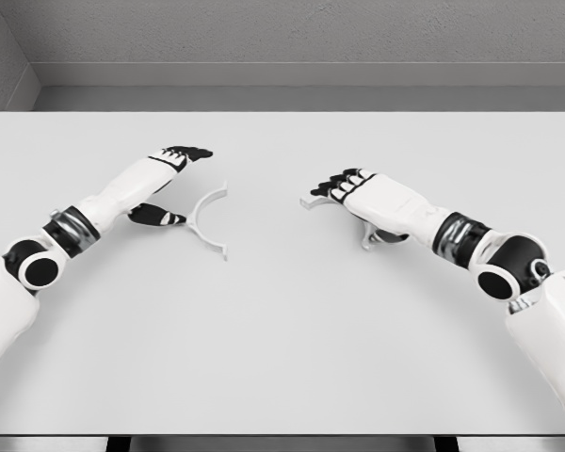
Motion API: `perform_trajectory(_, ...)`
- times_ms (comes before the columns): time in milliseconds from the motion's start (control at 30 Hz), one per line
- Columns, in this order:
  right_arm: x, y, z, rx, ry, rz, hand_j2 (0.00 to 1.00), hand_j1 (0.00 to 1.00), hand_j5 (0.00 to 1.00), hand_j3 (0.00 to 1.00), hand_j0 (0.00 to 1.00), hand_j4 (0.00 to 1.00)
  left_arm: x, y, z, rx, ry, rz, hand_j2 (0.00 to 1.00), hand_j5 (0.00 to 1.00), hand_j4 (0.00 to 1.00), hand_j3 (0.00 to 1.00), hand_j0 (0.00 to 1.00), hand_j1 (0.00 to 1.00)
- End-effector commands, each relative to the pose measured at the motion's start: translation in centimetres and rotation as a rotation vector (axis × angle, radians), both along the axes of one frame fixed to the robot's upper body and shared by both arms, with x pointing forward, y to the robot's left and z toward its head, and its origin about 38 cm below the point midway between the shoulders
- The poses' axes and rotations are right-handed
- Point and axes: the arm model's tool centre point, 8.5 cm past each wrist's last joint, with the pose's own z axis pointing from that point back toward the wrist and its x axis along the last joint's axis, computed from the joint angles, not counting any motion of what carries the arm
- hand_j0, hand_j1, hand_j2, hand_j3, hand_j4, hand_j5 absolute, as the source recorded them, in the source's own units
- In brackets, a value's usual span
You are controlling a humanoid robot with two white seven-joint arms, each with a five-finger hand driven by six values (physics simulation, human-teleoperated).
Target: Assemble PVC drainage pipe clamps
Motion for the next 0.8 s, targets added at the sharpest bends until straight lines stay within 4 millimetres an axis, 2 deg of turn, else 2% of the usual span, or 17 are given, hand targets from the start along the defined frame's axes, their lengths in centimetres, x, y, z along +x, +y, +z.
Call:
perform_trajectory(0, -0.2, 0.6, -0.3, 0.004, 0.01, 0.012, 1.0, 1.0, 1.0, 1.0, 1.0, 1.0, 0.0, -0.2, 0.1, -0.004, -0.003, -0.002, 1.0, 1.0, 1.0, 1.0, 1.0, 1.0)
perform_trajectory(167, -0.4, 1.8, -0.1, 0.017, 0.016, 0.028, 1.0, 1.0, 1.0, 1.0, 1.0, 1.0, -0.2, -0.8, 0.1, -0.01, -0.004, -0.017, 1.0, 1.0, 1.0, 1.0, 1.0, 1.0)
perform_trajectory(367, -0.1, 1.0, 0.7, 0.018, -0.005, 0.004, 1.0, 1.0, 1.0, 1.0, 1.0, 1.0, -0.4, -1.9, 0.1, -0.017, -0.012, -0.039, 1.0, 1.0, 1.0, 1.0, 1.0, 1.0)
perform_trajectory(467, 1.0, -1.3, 2.4, 0.027, -0.046, -0.061, 1.0, 1.0, 1.0, 1.0, 1.0, 1.0, -0.5, -2.1, 0.1, -0.023, -0.013, -0.041, 1.0, 1.0, 1.0, 1.0, 1.0, 1.0)
perform_trajectory(567, 2.8, -2.6, 2.3, 0.021, -0.029, -0.118, 1.0, 1.0, 1.0, 1.0, 1.0, 1.0, -0.4, -2.5, 0.1, -0.031, -0.014, -0.045, 1.0, 1.0, 1.0, 1.0, 1.0, 1.0)
perform_trajectory(633, 3.7, -2.8, 1.9, 0.017, -0.009, -0.135, 1.0, 1.0, 1.0, 1.0, 1.0, 1.0, -0.4, -2.6, 0.0, -0.03, -0.013, -0.047, 1.0, 1.0, 1.0, 1.0, 1.0, 1.0)
perform_trajectory(767, 5.2, -1.3, 1.0, 0.021, 0.024, -0.132, 1.0, 1.0, 1.0, 1.0, 1.0, 1.0, -0.4, -3.8, 0.0, -0.041, -0.02, -0.062, 1.0, 1.0, 1.0, 1.0, 1.0, 1.0)
